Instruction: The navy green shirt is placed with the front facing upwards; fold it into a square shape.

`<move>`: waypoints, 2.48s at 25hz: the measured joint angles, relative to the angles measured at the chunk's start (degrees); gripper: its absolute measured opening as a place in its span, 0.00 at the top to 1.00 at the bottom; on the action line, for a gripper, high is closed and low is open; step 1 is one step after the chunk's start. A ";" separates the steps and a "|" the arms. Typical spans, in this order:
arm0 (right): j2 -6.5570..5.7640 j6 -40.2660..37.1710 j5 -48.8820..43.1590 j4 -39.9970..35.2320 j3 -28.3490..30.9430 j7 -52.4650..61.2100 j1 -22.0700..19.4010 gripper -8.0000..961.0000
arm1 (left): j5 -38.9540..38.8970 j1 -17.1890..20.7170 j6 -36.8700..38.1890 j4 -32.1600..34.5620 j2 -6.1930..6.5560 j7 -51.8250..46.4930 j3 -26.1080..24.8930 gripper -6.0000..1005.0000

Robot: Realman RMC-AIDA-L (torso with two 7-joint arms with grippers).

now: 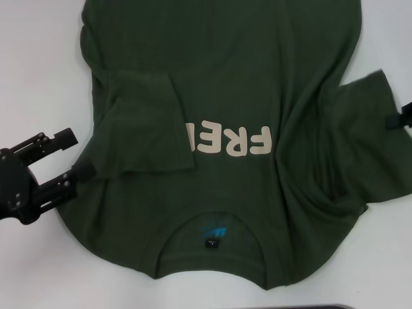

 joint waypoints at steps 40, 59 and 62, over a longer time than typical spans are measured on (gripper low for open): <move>-2.64 -3.25 -2.70 -10.32 7.57 4.28 -5.10 0.98 | -0.18 -0.69 0.08 0.00 0.00 -0.09 -0.09 0.31; -0.60 -9.60 2.53 -5.03 6.92 3.41 1.13 0.98 | -0.18 -1.03 -0.05 0.00 0.00 -0.02 -0.11 0.31; 0.45 -7.73 3.06 -0.75 6.90 2.21 3.08 0.98 | -0.18 -1.10 -0.06 0.00 0.00 0.02 -0.66 0.31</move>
